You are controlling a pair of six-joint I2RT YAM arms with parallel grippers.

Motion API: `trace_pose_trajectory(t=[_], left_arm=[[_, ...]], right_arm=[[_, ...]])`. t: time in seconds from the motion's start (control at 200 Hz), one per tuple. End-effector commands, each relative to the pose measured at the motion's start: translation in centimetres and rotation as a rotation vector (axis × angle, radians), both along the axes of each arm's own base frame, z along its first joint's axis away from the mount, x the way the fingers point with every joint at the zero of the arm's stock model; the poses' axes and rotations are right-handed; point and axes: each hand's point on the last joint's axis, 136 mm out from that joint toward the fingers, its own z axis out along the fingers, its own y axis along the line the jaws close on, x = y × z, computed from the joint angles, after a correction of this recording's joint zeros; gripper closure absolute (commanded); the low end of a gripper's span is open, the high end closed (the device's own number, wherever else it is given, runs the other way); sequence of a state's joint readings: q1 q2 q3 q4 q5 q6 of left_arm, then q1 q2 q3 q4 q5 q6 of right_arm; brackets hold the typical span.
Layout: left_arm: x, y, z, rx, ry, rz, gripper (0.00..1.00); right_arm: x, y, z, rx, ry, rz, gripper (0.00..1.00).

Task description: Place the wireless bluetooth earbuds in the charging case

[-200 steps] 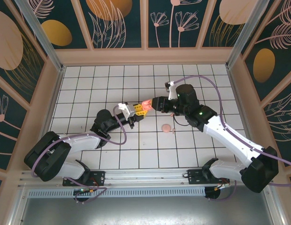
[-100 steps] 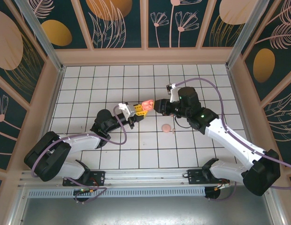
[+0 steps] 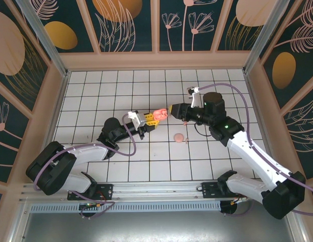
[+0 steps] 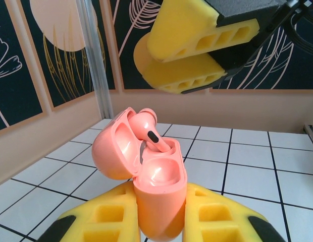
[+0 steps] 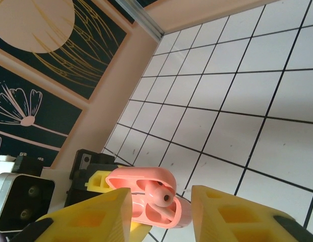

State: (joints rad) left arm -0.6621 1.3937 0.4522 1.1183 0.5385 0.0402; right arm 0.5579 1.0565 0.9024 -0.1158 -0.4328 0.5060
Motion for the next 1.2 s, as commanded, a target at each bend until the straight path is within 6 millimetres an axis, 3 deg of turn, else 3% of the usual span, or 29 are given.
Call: trace_pose_trajectory(t=[0.0,0.095,0.28,0.841,1.196], left_arm=[[-0.5,-0.2,2.6,-0.05,-0.076,-0.025,0.88],[-0.5,-0.2,2.7,-0.05,-0.078,-0.022,0.88],[-0.5,-0.2,2.6,-0.049,-0.079,-0.021,0.88],[-0.5,-0.3,2.7,-0.05,-0.08,-0.025,0.88],[-0.5,-0.2,3.0,-0.055,-0.086,-0.02,0.88]], right_arm=[[0.2,0.7,0.5,-0.005,-0.004,0.028,0.58],[0.4,1.1,0.0,-0.022,0.007,0.036,0.52],[0.6,1.8,-0.2,-0.035,0.009,0.052,0.51],[0.2,2.6,-1.4,-0.061,0.029,0.082,0.53],[0.2,2.4,-2.3,-0.083,0.048,0.076,0.61]])
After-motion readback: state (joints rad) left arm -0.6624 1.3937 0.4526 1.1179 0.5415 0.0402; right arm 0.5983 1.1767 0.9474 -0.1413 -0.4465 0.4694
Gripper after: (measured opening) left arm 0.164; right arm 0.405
